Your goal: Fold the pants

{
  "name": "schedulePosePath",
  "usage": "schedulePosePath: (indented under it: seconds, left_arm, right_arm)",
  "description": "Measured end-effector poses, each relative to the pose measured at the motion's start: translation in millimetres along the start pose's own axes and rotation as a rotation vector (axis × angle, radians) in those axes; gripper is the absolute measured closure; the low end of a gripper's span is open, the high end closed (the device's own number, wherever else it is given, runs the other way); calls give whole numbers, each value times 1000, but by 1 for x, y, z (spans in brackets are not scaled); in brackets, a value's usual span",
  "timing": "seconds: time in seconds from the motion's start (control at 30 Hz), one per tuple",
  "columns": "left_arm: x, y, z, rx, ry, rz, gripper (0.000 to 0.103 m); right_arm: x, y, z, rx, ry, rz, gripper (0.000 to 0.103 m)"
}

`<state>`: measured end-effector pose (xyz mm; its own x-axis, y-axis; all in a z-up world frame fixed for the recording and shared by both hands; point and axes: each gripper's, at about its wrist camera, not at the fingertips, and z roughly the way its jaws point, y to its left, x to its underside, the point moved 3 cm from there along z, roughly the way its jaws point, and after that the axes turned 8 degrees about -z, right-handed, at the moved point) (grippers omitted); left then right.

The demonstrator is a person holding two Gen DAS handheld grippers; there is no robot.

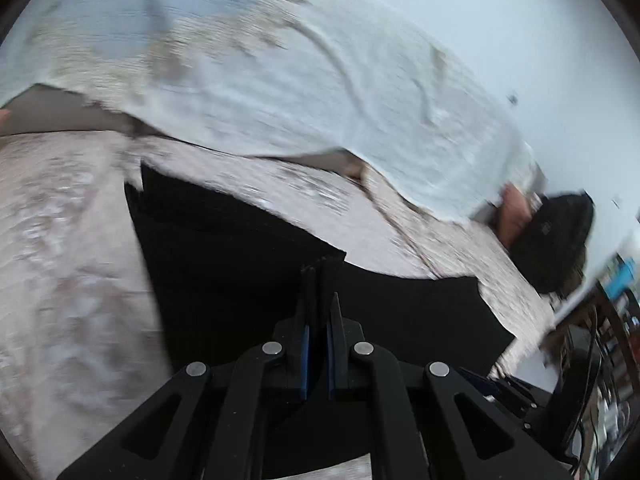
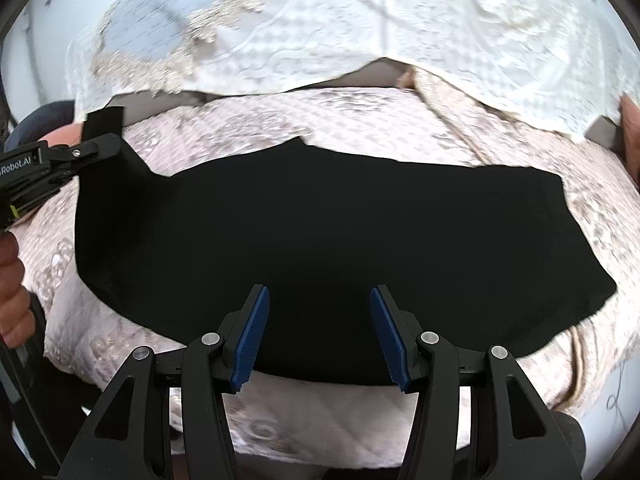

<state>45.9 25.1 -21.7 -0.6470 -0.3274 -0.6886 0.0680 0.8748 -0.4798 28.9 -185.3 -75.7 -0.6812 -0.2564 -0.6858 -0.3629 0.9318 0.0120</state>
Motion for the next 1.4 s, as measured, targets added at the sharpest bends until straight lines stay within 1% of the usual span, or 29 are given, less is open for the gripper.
schedulePosePath:
  seconds: [0.1,0.23,0.33,0.4,0.5,0.53,0.6,0.67,0.73,0.8,0.83,0.93,1.03,1.07,1.2,1.23,1.3,1.33,1.4]
  left_arm:
    - [15,-27,26,64,70,42,96]
    - [43,-48,56,110,173,87,96]
    - [61,-52,74,118,244,105,96]
    - [71,-50,79,107,280,107,96]
    - [75,-46,72,128,297,92,94]
    - [75,-46,69,130,297,91,89]
    - [73,-45,61,152,303,94,84]
    - [71,-47,48,171,283,102,81]
    - [66,-44,34,176,248,96,75]
    - [59,-34,22,145,205,72,74]
    - [54,-26,17,112,180,58,74]
    - [42,0,7,-16,116,45,74]
    - [35,25,2,-105,97,22,74]
    - [33,34,0,-125,94,9,74]
    - [34,52,3,-174,94,-24,74]
    - [35,54,6,-178,95,-32,74]
    - [37,57,8,-178,101,-36,74]
    - [39,58,9,-178,105,-36,74]
    - [42,57,12,-175,112,-32,74]
  right_arm:
    - [6,-16,-4,24,1,35,50]
    - [13,-36,-5,51,12,79,50]
    - [16,-44,-5,58,16,98,50]
    - [17,-47,-5,58,15,102,50]
    - [16,-48,-5,48,9,108,50]
    - [14,-48,-5,42,5,108,50]
    - [13,-46,-4,34,1,105,50]
    - [11,-44,-2,17,-2,107,50]
    - [8,-42,0,-12,-8,118,50]
    - [5,-40,1,-50,-10,132,50]
    - [4,-39,3,-79,-10,143,50]
    - [3,-35,12,-195,6,189,50]
    - [2,-27,25,-282,38,209,50]
    - [1,-24,28,-296,42,207,50]
    - [-7,-16,40,-320,59,199,50]
    - [-10,-15,42,-328,63,203,50]
    - [-13,-10,46,-378,81,217,50]
    - [-13,-9,48,-386,88,220,50]
    - [-14,-7,50,-370,91,208,50]
